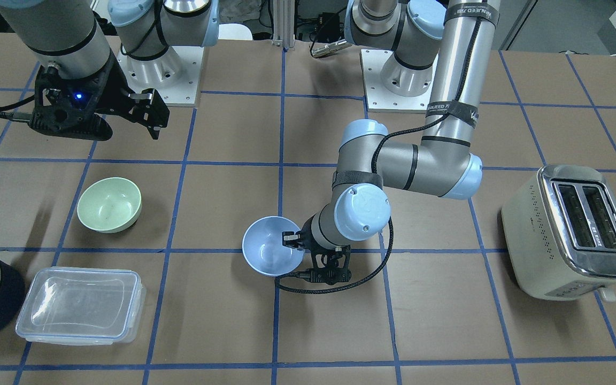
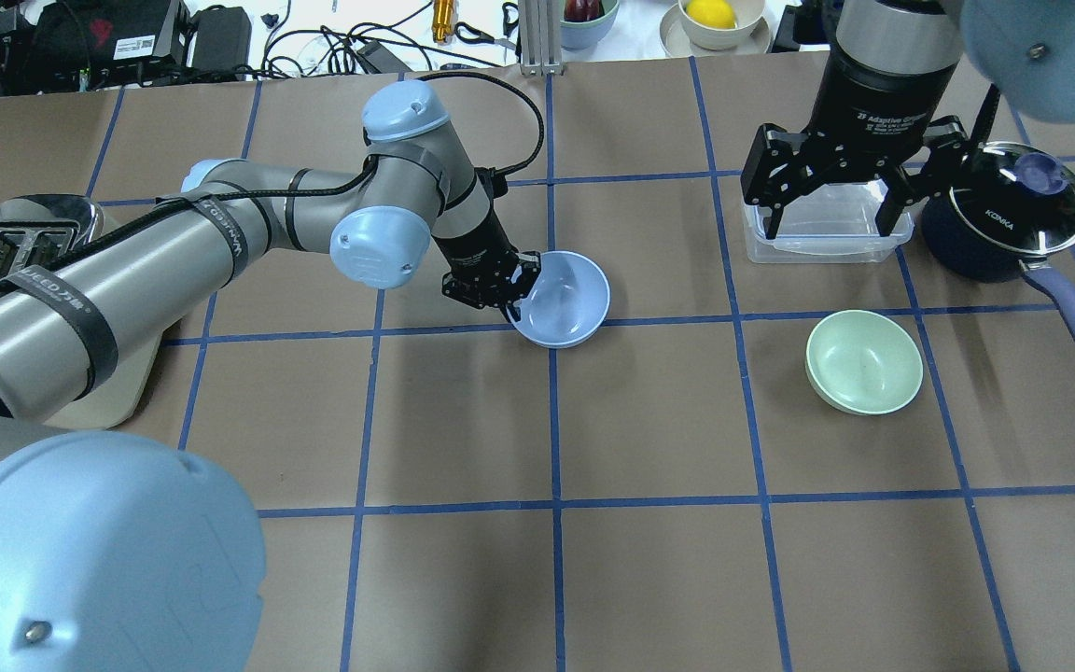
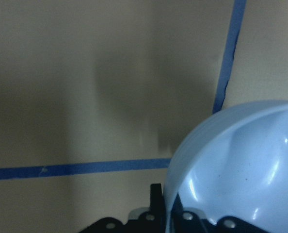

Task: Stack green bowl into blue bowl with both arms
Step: 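Release the blue bowl and raise the left gripper away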

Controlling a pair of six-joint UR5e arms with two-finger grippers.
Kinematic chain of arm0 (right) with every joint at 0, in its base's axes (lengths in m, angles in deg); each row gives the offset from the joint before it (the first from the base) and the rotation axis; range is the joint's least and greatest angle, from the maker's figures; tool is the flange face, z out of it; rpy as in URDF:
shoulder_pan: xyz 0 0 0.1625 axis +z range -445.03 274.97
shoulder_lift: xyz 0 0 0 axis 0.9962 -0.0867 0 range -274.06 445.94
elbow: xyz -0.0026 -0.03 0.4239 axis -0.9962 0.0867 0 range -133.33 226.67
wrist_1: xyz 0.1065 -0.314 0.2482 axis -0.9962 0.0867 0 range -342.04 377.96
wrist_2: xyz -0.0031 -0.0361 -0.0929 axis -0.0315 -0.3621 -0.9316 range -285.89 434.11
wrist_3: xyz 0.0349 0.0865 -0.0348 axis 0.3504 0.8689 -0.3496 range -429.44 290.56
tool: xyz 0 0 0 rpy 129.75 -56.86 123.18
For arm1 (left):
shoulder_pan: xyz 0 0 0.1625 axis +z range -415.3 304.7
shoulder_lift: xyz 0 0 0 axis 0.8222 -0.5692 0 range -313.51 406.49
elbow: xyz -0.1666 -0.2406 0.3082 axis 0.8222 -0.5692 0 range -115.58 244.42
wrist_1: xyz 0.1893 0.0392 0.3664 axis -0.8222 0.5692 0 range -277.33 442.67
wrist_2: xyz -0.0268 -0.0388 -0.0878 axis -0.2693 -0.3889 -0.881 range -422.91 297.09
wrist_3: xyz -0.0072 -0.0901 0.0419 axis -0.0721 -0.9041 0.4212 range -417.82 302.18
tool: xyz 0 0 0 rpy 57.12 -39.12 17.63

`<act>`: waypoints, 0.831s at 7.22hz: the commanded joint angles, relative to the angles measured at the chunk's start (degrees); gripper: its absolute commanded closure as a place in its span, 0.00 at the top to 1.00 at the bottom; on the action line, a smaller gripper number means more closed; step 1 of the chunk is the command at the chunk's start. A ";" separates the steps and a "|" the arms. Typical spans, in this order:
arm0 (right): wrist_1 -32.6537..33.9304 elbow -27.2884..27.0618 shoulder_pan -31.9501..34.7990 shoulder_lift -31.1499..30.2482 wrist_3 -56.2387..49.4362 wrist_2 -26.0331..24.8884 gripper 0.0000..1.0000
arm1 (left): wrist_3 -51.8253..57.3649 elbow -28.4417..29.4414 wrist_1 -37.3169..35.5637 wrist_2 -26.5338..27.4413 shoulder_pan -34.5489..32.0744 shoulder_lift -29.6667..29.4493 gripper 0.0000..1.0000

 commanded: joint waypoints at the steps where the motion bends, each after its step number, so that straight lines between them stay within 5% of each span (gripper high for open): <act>1: -0.03 -0.16 0.00 0.09 -0.24 -0.19 1.00 | -0.20 0.39 -0.17 2.90 -0.14 1.98 1.00; 3: 0.23 -0.51 0.00 0.45 -0.60 -0.89 1.00 | 0.76 1.27 2.36 9.42 0.55 5.57 1.00; 6: 6.53 -1.13 -0.78 5.87 -0.77 -2.48 1.00 | 10.49 10.20 22.44 17.67 5.89 13.92 1.00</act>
